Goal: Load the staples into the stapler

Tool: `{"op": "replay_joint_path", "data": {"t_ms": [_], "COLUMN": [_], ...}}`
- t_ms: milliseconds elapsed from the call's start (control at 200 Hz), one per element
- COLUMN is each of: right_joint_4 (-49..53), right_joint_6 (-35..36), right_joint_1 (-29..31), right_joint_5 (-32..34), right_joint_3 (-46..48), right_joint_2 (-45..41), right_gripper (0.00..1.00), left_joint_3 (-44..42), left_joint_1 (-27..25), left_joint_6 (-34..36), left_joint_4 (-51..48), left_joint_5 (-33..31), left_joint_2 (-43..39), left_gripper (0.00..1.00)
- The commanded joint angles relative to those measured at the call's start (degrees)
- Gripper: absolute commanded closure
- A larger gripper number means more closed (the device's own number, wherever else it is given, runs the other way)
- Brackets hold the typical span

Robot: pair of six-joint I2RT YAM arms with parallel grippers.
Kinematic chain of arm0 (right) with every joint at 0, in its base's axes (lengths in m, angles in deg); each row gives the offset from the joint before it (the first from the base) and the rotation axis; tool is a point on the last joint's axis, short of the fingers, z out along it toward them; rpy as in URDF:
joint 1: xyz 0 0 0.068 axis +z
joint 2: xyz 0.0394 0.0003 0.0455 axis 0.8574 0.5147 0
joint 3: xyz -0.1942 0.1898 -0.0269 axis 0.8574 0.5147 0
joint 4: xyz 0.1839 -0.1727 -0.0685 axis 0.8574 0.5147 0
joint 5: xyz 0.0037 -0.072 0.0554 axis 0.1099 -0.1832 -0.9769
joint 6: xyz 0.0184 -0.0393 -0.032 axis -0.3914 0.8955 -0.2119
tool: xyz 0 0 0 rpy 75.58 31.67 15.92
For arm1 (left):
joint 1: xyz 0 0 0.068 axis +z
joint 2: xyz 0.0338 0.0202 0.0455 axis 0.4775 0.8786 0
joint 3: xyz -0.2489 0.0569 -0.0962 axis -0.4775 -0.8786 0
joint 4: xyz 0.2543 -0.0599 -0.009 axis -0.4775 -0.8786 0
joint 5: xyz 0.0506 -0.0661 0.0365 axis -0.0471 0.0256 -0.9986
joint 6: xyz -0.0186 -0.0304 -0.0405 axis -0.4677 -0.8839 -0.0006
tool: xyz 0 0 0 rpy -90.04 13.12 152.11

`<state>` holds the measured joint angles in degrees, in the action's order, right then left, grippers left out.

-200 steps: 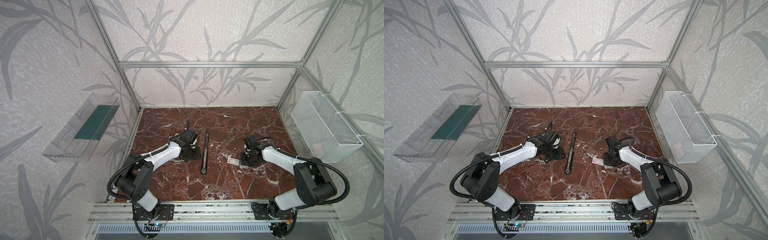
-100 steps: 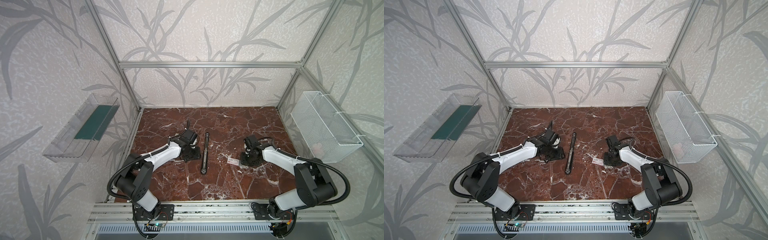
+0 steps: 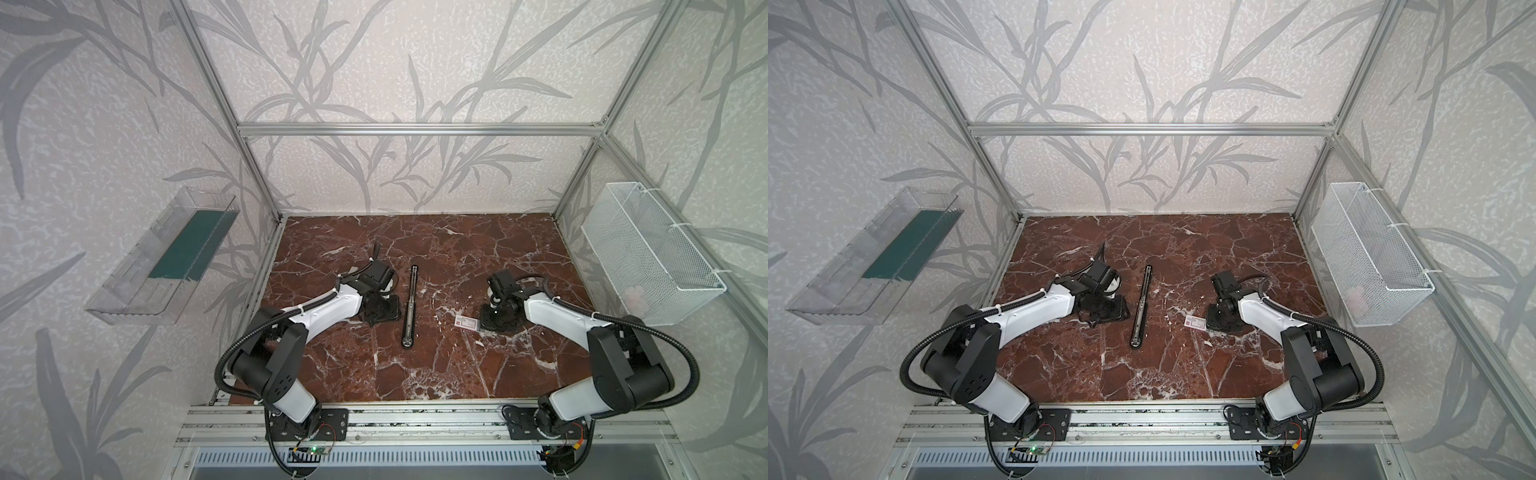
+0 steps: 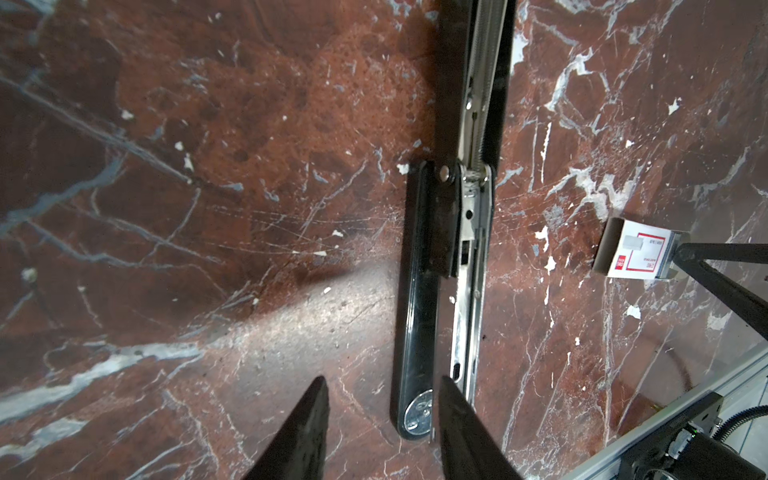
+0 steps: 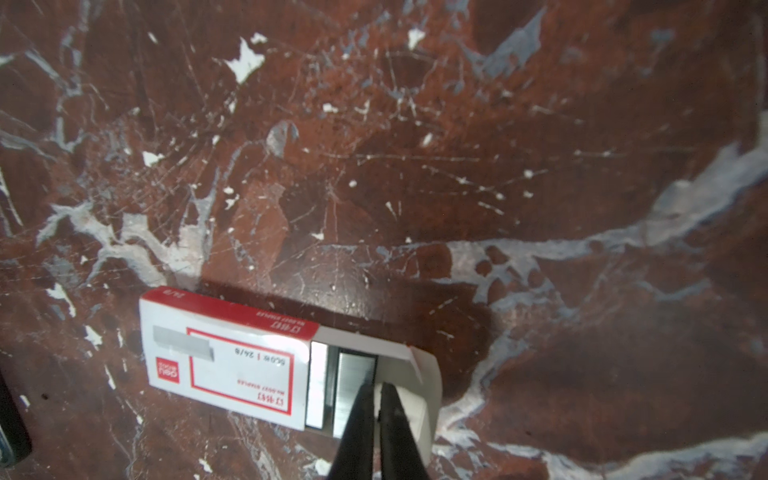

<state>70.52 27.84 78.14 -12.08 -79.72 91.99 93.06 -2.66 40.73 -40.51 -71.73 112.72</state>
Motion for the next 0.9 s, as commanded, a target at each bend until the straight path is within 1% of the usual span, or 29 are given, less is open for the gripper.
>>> {"op": "replay_joint_path", "data": {"t_ms": [0,165,320,365,430,610,895], "right_joint_4": [3.40,3.41,2.85,2.35,1.90,1.02,-0.63], "right_joint_6": [-0.47,-0.64,-0.21,-0.20,-0.38,-0.40,-0.64], "right_joint_1": [-0.22,-0.22,-0.22,-0.22,-0.22,-0.22,-0.22], "right_joint_5": [2.86,3.20,2.18,1.75,1.29,0.71,1.03], "right_joint_3": [0.50,0.56,0.41,0.41,0.59,0.23,-1.06], "right_joint_2": [-0.10,0.01,0.79,0.65,-0.12,-2.30,0.35], "right_gripper": [0.92,0.94,0.95,0.94,0.88,0.81,0.80], "left_joint_3": [-0.42,-0.30,-0.41,-0.38,-0.42,-0.26,-0.48], "left_joint_1": [0.15,0.15,0.20,0.15,0.15,0.20,0.15], "left_joint_6": [-0.51,-0.52,-0.50,-0.54,-0.58,-0.59,-0.76], "left_joint_4": [-0.27,-0.27,-0.27,-0.27,-0.22,-0.26,-0.18], "left_joint_5": [-0.23,-0.23,-0.23,-0.23,-0.23,-0.22,-0.14], "left_joint_2": [-1.42,-1.44,-1.45,-1.44,-1.44,-1.27,-1.81], "left_gripper": [0.55,0.55,0.55,0.55,0.55,0.55,0.55]}}
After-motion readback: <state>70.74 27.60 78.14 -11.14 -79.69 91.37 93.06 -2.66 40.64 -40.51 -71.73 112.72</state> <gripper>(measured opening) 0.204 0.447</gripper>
